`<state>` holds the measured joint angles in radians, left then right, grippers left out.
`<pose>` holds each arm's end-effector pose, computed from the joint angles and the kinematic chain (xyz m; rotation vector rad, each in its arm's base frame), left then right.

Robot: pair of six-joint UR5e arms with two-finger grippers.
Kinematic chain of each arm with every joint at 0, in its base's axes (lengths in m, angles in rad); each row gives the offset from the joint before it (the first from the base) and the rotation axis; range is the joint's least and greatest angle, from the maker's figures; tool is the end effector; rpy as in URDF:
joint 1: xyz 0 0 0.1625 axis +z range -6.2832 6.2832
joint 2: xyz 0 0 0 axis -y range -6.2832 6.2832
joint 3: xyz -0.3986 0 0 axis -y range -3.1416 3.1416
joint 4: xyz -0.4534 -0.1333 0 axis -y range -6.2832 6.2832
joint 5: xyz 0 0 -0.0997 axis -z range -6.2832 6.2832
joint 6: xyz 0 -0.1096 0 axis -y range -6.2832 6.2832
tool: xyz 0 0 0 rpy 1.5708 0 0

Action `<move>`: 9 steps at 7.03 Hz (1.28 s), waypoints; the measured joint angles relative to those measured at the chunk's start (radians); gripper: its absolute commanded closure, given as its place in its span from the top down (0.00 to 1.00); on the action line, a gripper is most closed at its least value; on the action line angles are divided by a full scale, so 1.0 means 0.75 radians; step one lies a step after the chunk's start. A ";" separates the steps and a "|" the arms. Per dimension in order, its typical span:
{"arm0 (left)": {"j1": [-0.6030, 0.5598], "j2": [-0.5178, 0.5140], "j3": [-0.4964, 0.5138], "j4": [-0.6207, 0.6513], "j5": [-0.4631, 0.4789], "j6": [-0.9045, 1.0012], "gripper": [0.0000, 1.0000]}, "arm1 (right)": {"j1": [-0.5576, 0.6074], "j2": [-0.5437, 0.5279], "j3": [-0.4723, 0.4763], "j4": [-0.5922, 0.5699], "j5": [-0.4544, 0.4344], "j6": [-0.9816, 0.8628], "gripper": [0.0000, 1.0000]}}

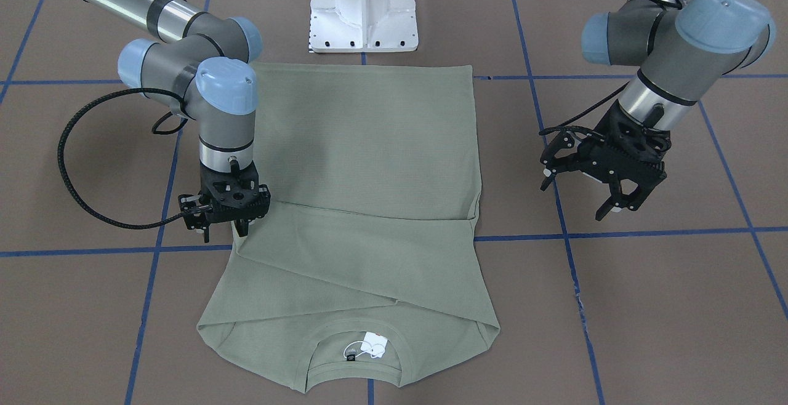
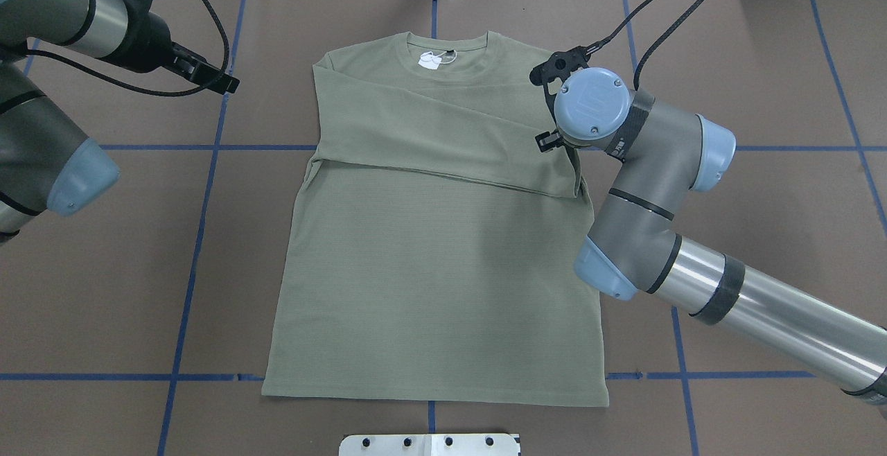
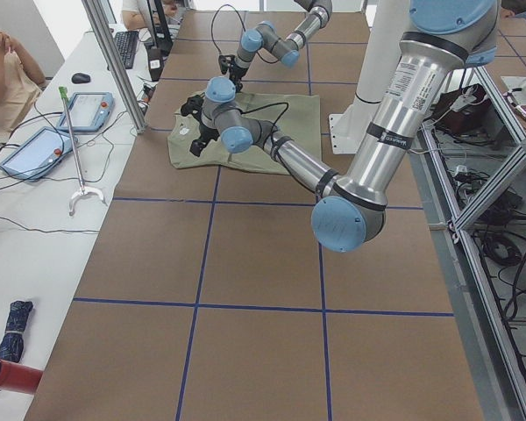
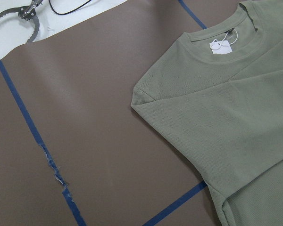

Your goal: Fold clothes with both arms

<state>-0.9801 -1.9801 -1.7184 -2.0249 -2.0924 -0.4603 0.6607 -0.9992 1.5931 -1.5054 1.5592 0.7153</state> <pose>0.3117 -0.6061 0.2545 0.6174 0.9103 0.3805 -0.4996 -0.5587 0.2696 0.4621 -0.4718 -0.1839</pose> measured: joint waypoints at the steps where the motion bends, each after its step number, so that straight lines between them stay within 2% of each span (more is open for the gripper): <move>1: 0.000 -0.001 -0.008 0.000 0.001 -0.024 1.00 | 0.013 -0.030 0.076 0.003 0.056 0.006 1.00; 3: 0.007 0.012 -0.026 -0.001 0.001 -0.066 1.00 | 0.018 -0.115 0.245 -0.002 0.118 0.083 1.00; 6: 0.130 0.235 -0.246 -0.102 0.054 -0.427 1.00 | -0.083 -0.252 0.484 0.012 0.197 0.525 1.00; 7: 0.212 0.327 -0.342 -0.118 0.106 -0.566 0.93 | -0.163 -0.320 0.581 0.045 0.157 0.694 1.00; 8: 0.315 0.401 -0.418 -0.128 0.184 -0.712 0.77 | -0.273 -0.411 0.675 0.111 0.064 0.858 0.98; 9: 0.430 0.448 -0.461 -0.141 0.279 -0.883 0.66 | -0.389 -0.520 0.753 0.173 -0.045 1.003 0.96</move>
<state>-0.6578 -1.6438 -2.0645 -2.1304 -1.8835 -1.1230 0.3693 -1.3890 2.1581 -1.3754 1.5258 1.4676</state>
